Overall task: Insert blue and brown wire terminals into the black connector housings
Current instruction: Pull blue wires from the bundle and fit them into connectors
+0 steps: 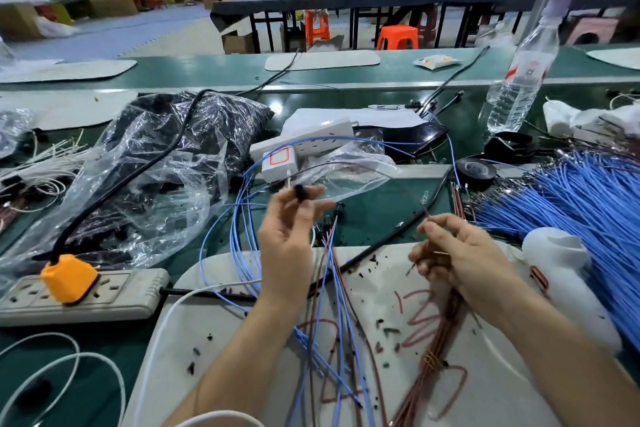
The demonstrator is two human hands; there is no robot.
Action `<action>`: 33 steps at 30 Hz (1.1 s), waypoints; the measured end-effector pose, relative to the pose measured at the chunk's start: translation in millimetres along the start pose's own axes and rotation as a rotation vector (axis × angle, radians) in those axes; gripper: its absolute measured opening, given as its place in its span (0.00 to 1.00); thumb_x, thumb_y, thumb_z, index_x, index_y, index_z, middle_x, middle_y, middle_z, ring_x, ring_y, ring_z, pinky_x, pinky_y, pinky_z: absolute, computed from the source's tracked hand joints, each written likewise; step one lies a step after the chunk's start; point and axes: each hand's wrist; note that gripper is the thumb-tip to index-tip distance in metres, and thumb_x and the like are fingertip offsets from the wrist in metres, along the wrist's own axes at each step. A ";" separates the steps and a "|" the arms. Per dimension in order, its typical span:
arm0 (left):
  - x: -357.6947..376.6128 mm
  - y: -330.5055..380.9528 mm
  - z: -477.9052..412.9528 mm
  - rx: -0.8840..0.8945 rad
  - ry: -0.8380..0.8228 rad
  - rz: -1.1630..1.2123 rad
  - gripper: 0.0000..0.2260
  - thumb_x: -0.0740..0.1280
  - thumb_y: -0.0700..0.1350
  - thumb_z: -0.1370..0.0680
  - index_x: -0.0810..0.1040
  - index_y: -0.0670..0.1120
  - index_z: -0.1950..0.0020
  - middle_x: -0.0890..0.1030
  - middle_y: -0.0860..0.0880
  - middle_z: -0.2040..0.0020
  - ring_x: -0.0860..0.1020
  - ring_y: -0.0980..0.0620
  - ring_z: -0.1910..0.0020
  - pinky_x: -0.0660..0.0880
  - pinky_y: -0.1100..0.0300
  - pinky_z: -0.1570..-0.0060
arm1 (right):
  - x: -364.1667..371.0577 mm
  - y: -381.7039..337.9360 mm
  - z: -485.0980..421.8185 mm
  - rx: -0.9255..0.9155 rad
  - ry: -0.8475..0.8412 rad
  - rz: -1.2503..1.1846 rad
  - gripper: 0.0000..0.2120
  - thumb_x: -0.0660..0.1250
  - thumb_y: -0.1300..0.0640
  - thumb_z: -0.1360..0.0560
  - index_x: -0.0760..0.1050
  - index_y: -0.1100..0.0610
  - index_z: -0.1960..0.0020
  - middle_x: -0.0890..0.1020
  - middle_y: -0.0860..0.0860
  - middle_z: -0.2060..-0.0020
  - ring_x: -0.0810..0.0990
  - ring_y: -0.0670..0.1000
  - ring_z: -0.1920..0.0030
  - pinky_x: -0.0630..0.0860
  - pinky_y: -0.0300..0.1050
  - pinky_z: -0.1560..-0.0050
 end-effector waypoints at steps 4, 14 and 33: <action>13.1 -5.4 22.8 0.095 -0.424 -0.358 0.10 0.63 0.33 0.23 0.75 0.44 0.45 0.84 0.48 0.54 0.81 0.57 0.56 0.76 0.64 0.50 | 1.7 -8.1 4.6 -0.256 0.042 -0.222 0.10 0.58 0.60 0.21 0.73 0.61 0.58 0.83 0.58 0.66 0.80 0.52 0.71 0.78 0.39 0.70; 18.3 0.6 29.6 0.156 -0.587 -0.534 0.09 0.66 0.42 0.23 0.78 0.40 0.45 0.85 0.49 0.55 0.82 0.52 0.56 0.77 0.57 0.53 | 18.8 -12.9 21.2 -0.605 0.011 -0.009 0.07 0.62 0.56 0.26 0.75 0.60 0.57 0.78 0.51 0.70 0.82 0.51 0.72 0.80 0.43 0.69; 16.6 0.8 26.9 0.143 -0.519 -0.565 0.06 0.69 0.41 0.24 0.79 0.43 0.48 0.81 0.49 0.57 0.76 0.57 0.58 0.69 0.69 0.55 | 15.5 -3.3 13.8 -0.482 -0.158 0.179 0.12 0.74 0.55 0.33 0.83 0.49 0.49 0.82 0.52 0.55 0.78 0.48 0.66 0.74 0.39 0.68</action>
Point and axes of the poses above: each hand's wrist, its own z-axis away from the middle knuckle, its own x-axis out of the palm, y = z × x
